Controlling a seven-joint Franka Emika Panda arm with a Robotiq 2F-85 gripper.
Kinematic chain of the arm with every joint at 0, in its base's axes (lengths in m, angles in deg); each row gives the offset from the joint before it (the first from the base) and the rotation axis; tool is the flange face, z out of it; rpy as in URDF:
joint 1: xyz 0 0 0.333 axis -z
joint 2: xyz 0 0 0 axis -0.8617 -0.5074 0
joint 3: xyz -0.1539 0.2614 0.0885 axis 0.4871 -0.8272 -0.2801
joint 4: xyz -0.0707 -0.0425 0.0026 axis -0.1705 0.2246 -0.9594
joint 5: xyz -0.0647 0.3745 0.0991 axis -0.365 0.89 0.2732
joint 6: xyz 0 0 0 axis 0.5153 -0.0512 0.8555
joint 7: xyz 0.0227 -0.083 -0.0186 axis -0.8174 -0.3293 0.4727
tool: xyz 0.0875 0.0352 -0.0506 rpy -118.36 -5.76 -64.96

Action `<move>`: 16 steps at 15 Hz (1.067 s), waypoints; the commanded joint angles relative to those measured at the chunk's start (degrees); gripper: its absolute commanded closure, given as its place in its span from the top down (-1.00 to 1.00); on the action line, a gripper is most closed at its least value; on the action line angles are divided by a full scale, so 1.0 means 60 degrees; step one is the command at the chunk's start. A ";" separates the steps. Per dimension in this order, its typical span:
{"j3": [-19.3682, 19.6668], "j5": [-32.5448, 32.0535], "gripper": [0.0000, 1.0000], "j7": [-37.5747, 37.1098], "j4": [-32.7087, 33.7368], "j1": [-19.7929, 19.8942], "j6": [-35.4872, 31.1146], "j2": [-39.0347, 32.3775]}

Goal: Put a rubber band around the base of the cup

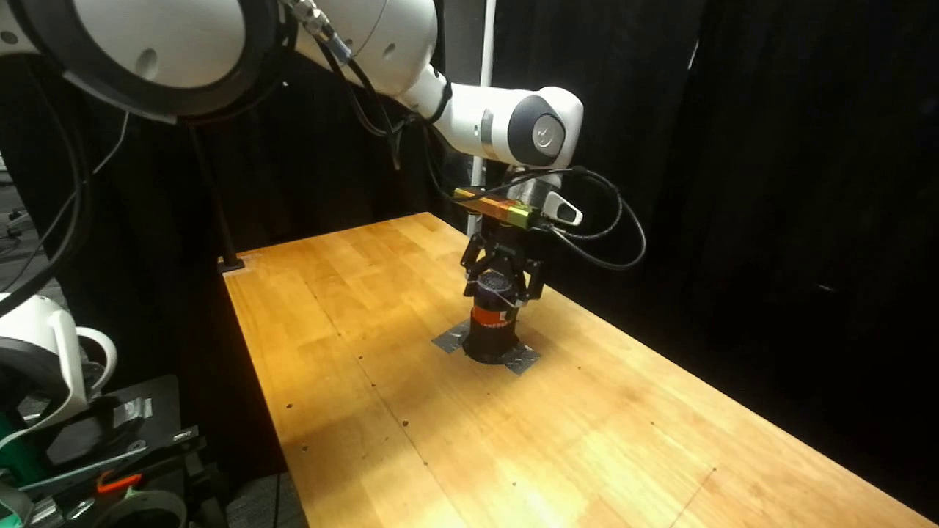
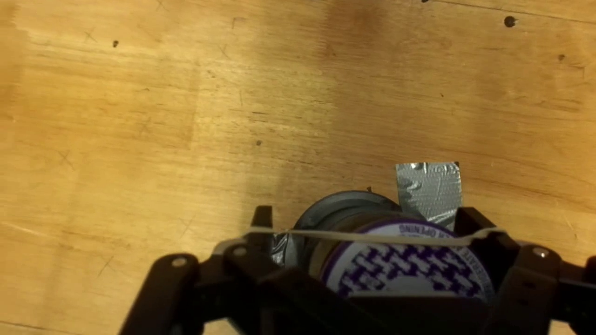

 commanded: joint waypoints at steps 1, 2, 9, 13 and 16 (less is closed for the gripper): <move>0.0095 -0.0379 1.00 0.0374 -0.2253 0.0073 -0.1159 0.1530; 0.0110 -0.0423 1.00 0.0339 -0.2676 0.0090 -0.1513 0.1810; 0.0048 -0.0375 1.00 0.0534 -0.5607 0.0332 -0.4124 0.3526; 0.0053 -0.0431 1.00 0.0591 -0.7352 0.0430 -0.6228 0.4413; 0.0062 -0.0530 1.00 0.0598 -0.8718 0.0446 -0.7865 0.5057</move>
